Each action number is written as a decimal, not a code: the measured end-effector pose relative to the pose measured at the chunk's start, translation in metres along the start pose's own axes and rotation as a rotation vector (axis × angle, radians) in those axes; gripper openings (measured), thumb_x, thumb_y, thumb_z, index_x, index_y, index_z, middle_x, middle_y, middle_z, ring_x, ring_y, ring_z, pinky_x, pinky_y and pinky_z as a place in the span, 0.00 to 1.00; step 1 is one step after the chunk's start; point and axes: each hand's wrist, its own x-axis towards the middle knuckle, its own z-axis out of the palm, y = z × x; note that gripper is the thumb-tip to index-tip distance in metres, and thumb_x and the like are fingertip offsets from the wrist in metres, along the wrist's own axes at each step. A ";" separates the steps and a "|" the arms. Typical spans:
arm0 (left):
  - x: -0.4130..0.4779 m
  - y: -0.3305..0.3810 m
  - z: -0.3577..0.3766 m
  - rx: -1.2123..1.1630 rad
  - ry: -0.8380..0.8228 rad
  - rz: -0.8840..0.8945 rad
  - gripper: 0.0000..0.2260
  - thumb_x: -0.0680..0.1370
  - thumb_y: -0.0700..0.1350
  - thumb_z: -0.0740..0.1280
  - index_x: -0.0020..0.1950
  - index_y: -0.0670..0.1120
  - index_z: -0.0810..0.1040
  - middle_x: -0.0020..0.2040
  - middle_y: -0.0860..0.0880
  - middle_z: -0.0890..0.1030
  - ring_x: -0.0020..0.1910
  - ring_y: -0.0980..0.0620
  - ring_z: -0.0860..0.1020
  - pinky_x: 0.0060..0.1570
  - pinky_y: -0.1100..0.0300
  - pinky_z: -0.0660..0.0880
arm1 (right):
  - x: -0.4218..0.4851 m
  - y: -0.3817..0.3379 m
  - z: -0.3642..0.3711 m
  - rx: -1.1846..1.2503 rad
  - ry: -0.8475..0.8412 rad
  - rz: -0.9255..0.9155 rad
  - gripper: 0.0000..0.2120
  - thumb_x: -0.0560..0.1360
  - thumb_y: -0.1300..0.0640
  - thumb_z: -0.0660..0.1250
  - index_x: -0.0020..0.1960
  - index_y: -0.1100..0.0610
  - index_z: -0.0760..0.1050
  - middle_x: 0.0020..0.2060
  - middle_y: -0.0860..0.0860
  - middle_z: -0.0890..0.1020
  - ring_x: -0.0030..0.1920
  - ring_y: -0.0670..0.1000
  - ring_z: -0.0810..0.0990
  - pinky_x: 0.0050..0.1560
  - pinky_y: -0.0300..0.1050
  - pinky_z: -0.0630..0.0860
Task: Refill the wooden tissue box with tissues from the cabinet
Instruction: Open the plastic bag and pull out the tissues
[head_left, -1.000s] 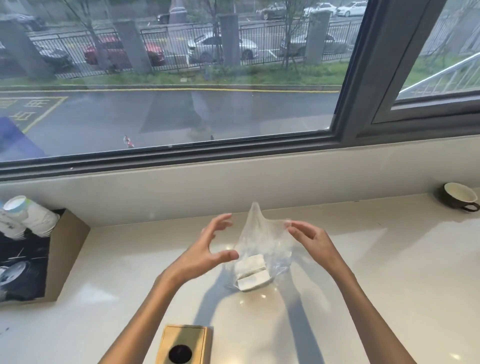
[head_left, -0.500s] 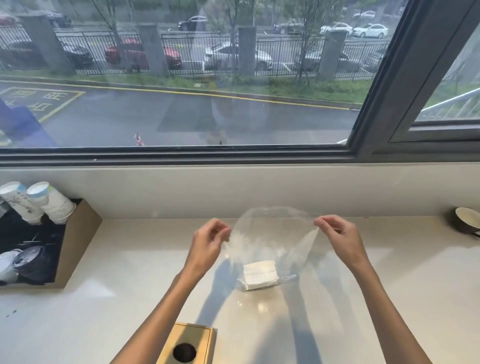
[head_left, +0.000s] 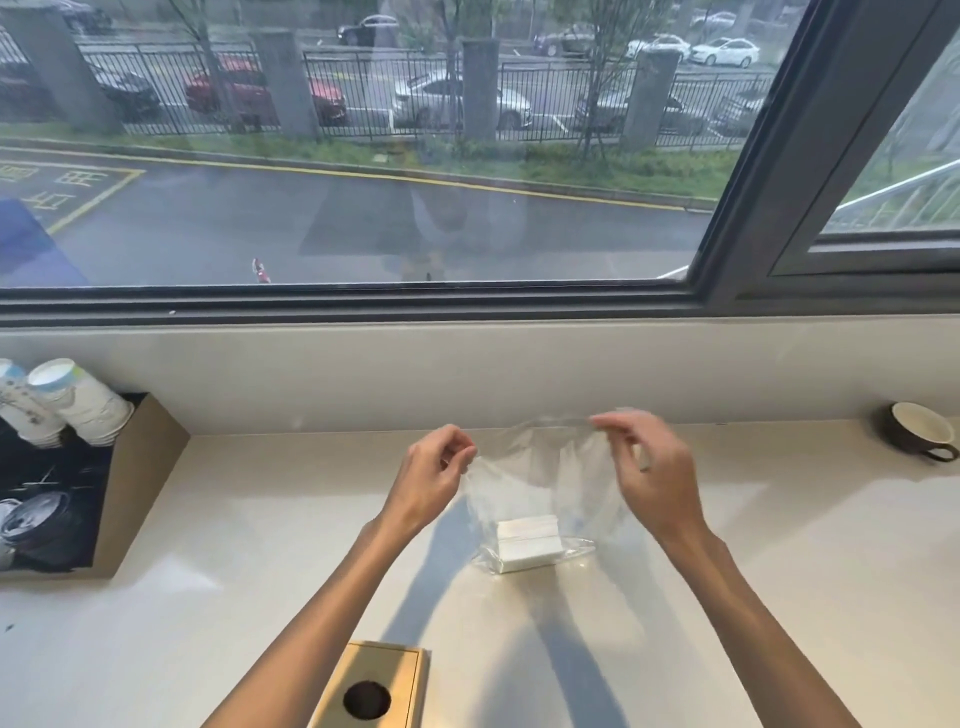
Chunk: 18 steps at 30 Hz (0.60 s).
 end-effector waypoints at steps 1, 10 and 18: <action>0.003 0.001 0.000 0.019 -0.022 0.017 0.03 0.78 0.39 0.66 0.45 0.46 0.77 0.39 0.51 0.81 0.38 0.52 0.79 0.41 0.58 0.76 | 0.002 -0.006 0.007 -0.037 -0.135 -0.082 0.11 0.78 0.64 0.66 0.55 0.53 0.82 0.50 0.45 0.84 0.51 0.48 0.82 0.52 0.43 0.77; 0.011 0.004 -0.005 0.126 -0.101 0.052 0.03 0.79 0.43 0.62 0.45 0.50 0.73 0.40 0.52 0.78 0.40 0.51 0.76 0.44 0.51 0.76 | 0.037 0.004 0.068 -0.650 -0.691 -0.134 0.20 0.77 0.53 0.68 0.68 0.52 0.73 0.60 0.50 0.82 0.60 0.55 0.76 0.56 0.49 0.69; 0.009 0.006 -0.005 0.142 -0.092 0.005 0.03 0.79 0.43 0.60 0.46 0.47 0.72 0.41 0.51 0.77 0.40 0.51 0.74 0.42 0.54 0.72 | 0.027 -0.035 0.025 -0.695 -1.075 -0.150 0.12 0.76 0.58 0.64 0.55 0.45 0.81 0.50 0.43 0.85 0.54 0.48 0.79 0.47 0.41 0.63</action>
